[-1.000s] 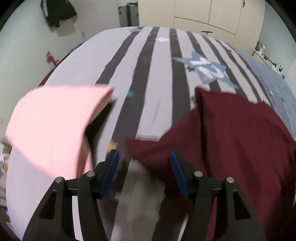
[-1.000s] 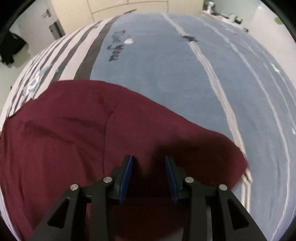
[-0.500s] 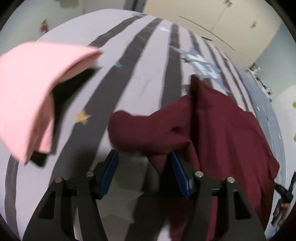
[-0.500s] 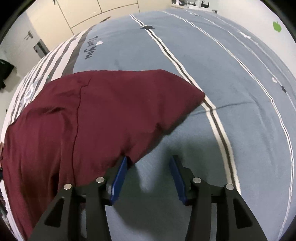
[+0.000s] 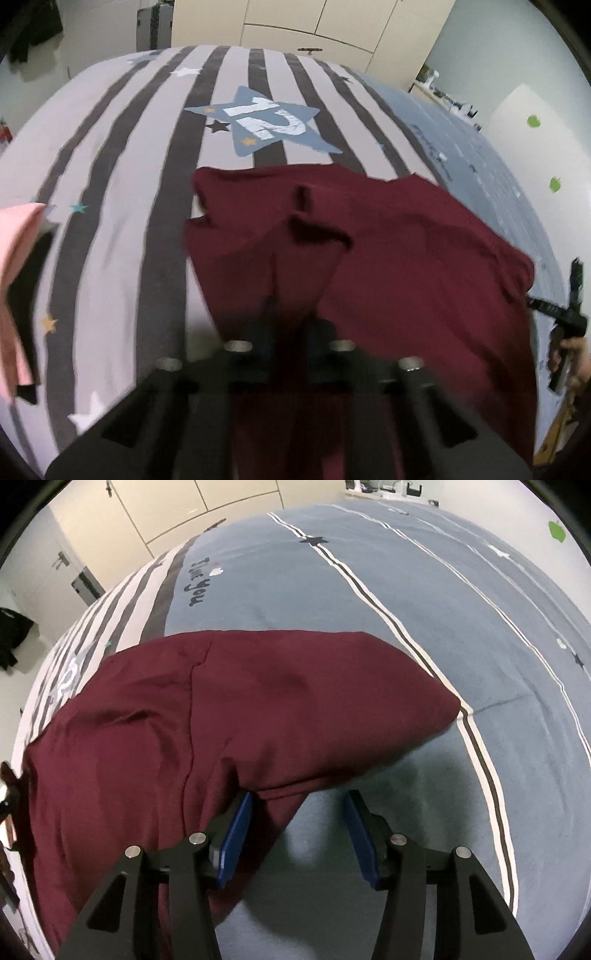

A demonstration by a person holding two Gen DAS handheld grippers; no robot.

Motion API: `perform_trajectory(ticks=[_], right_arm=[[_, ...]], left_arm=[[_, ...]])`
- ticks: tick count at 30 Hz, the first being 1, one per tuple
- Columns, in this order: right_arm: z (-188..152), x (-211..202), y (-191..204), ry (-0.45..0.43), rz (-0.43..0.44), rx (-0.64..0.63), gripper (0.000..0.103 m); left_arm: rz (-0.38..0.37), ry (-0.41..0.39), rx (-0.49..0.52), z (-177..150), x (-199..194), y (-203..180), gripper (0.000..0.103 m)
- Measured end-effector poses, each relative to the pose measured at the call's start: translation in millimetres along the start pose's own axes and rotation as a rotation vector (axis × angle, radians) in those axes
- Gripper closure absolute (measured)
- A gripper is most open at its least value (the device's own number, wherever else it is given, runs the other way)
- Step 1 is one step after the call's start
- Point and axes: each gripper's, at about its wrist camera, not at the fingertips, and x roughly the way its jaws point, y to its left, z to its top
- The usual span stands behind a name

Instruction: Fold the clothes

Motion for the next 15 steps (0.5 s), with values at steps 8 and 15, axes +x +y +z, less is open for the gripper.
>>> perform_trajectory(ticks=[8, 15], right_arm=[[-1.2, -3.2, -4.9, -0.002, 0.019, -0.010, 0.054], [4.3, 2.0, -0.8, -0.009, 0.020, -0.018, 0.054]], left_arm=[[0.191, -0.075, -0.155, -24.7, -64.3, 73.8, 0.098], [0.358, 0.057, -0.372, -65.5, -79.4, 134.2, 0.073]])
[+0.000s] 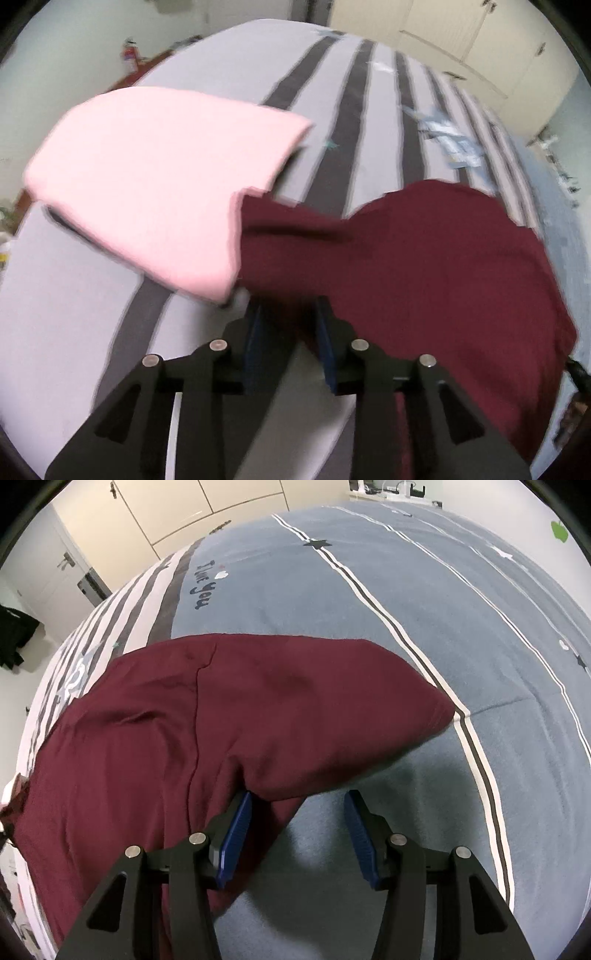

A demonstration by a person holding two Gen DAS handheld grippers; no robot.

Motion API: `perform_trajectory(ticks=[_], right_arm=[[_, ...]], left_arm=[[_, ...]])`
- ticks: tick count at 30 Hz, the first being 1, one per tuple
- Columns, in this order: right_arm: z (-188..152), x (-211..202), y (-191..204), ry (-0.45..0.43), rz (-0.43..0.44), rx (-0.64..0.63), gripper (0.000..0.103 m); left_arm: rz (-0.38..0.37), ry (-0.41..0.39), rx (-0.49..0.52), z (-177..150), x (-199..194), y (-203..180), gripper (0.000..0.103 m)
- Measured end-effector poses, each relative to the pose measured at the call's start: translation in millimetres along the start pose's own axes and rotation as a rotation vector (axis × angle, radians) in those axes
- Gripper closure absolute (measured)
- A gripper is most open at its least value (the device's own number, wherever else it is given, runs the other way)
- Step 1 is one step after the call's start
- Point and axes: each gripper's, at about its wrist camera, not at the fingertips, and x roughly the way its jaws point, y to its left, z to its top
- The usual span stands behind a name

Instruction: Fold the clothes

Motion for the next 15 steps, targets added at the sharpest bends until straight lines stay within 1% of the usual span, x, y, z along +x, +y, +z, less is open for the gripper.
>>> perform_trajectory(ticks=[2, 3, 4, 6, 10, 13, 15], right_arm=[[1.5, 1.7, 1.0, -0.002, 0.001, -0.005, 0.054], [1.5, 1.7, 0.7, -0.002, -0.001, -0.007, 0.054], [1.4, 1.4, -0.1, -0.001, 0.000, -0.008, 0.054], [3.1, 4.5, 0.5, -0.005, -0.001, -0.010, 0.054], [6.3, 11.3, -1.9, -0.014, 0.000, 0.004, 0.054], [10.4, 13.1, -6.7, -0.023, 0.035, 0.030, 0.054], [16.5, 17.8, -2.7, -0.022, 0.031, 0.011, 0.053]], left_arm=[[0.068, -0.010, 0.011, -6.8, -2.2, -2.9, 0.061], [0.068, -0.027, 0.003, -10.8, -5.7, -3.9, 0.061], [0.036, -0.045, -0.004, -15.9, -10.4, -7.3, 0.059], [0.001, -0.051, 0.015, -22.5, -15.5, -15.5, 0.058], [-0.104, -0.056, 0.116, -45.9, -28.3, -52.2, 0.058], [-0.183, -0.043, 0.187, -65.3, -30.3, -80.6, 0.058], [-0.199, -0.027, 0.212, -75.3, -26.8, -92.6, 0.057]])
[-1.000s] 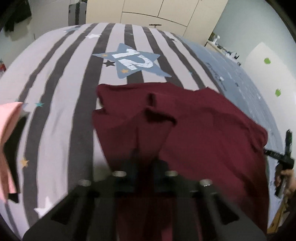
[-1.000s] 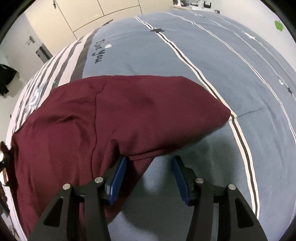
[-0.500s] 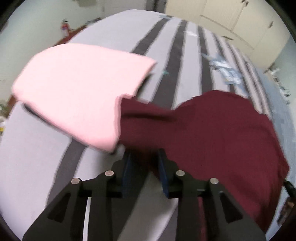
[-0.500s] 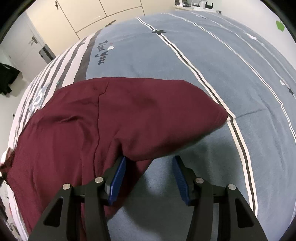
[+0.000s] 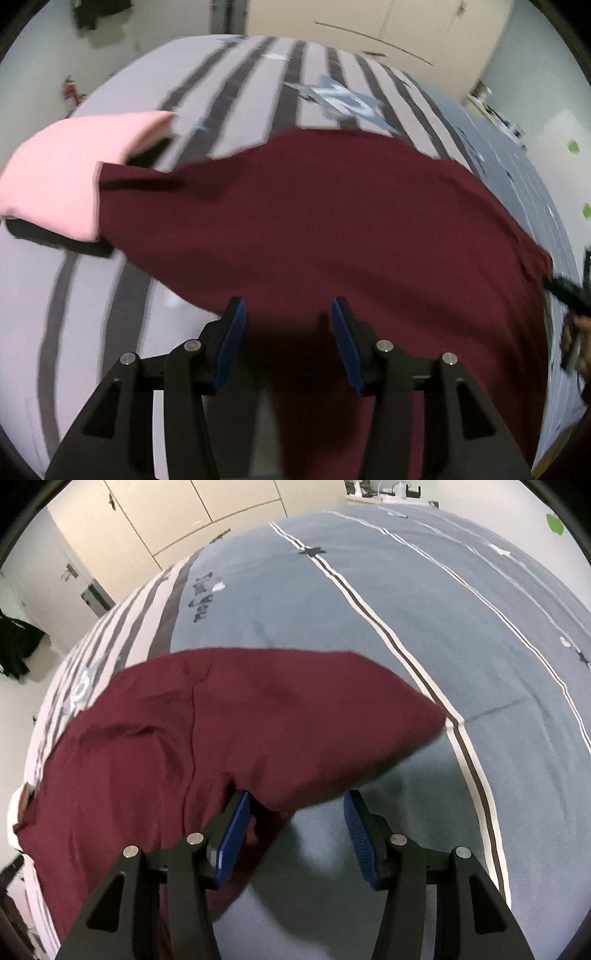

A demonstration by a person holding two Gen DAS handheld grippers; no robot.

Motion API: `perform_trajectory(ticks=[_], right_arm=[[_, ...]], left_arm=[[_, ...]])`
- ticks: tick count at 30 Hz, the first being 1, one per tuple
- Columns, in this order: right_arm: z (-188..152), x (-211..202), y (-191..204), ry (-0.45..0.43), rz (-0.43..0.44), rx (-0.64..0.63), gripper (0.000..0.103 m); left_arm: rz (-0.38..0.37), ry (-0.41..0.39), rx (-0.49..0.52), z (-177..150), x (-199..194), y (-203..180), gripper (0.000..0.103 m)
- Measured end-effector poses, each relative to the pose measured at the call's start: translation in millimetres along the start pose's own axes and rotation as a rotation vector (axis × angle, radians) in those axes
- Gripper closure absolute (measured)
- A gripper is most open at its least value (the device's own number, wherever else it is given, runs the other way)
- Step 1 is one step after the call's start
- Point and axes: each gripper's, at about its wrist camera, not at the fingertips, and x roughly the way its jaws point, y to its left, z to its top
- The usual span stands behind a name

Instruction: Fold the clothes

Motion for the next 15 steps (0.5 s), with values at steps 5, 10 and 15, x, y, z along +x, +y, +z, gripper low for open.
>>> perform_trajectory(ticks=[5, 10, 15], right_arm=[[14.0, 26.2, 8.9, 0.033, -0.034, -0.034, 0.051], [30.9, 26.0, 35.3, 0.007, -0.021, -0.093, 0.094], [34.0, -6.6, 119.4, -0.066, 0.082, -0.348, 0.094]], left_arm=[[-0.018, 0.037, -0.044, -10.3, 8.5, 0.1, 0.058], [-0.021, 0.035, -0.089, -7.4, 10.1, 10.7, 0.058], [-0.022, 0.028, -0.092, -12.0, 10.4, 10.2, 0.058]])
